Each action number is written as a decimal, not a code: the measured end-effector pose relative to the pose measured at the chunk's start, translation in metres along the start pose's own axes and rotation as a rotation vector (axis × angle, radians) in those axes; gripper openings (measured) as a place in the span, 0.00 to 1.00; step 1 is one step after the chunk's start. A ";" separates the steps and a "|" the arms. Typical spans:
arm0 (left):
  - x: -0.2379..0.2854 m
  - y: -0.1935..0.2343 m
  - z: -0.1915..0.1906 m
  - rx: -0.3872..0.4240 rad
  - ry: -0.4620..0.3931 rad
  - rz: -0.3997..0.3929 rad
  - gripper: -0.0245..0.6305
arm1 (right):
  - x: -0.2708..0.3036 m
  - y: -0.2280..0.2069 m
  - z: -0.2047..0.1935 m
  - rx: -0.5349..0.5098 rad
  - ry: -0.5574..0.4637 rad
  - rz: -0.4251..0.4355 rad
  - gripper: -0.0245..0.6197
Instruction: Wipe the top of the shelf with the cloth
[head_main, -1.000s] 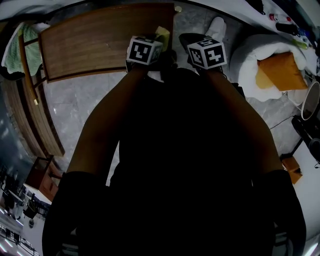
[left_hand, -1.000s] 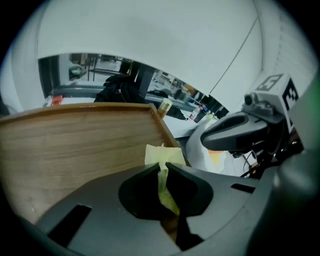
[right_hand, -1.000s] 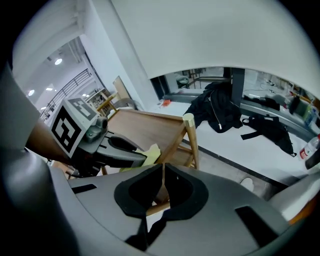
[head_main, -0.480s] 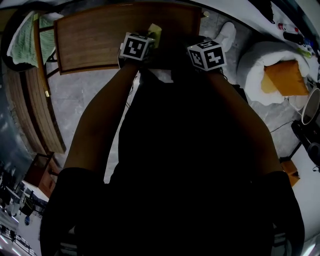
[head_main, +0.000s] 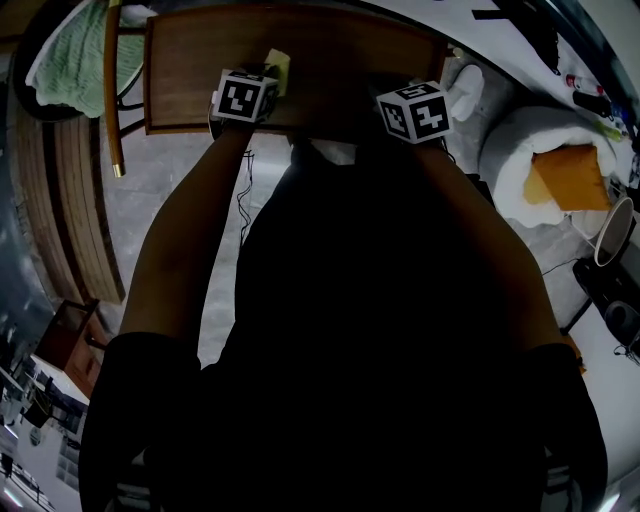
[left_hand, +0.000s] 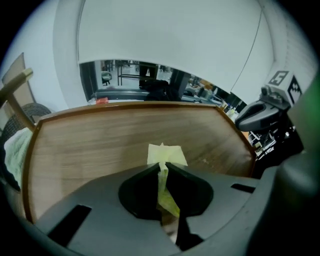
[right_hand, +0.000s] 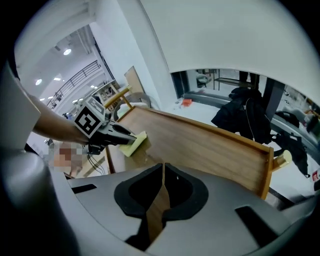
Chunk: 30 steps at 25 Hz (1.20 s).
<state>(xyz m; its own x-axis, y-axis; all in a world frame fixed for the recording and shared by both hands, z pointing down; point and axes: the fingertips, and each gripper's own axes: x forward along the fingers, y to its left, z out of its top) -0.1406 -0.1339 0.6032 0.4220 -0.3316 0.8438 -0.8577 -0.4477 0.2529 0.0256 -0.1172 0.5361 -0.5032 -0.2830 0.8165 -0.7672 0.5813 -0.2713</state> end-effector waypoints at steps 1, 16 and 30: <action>-0.005 0.012 -0.003 -0.005 -0.007 0.010 0.08 | 0.004 0.006 0.002 -0.007 0.004 0.002 0.08; -0.074 0.169 -0.053 -0.155 -0.007 0.233 0.08 | 0.040 0.055 0.017 -0.055 0.048 0.023 0.08; -0.113 0.234 -0.077 -0.339 0.068 0.457 0.08 | 0.019 0.023 0.010 -0.054 0.031 0.024 0.08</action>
<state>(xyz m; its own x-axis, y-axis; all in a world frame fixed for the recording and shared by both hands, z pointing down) -0.4118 -0.1367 0.6032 -0.0237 -0.3696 0.9289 -0.9996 0.0238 -0.0160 -0.0049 -0.1168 0.5403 -0.5082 -0.2447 0.8258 -0.7318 0.6283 -0.2642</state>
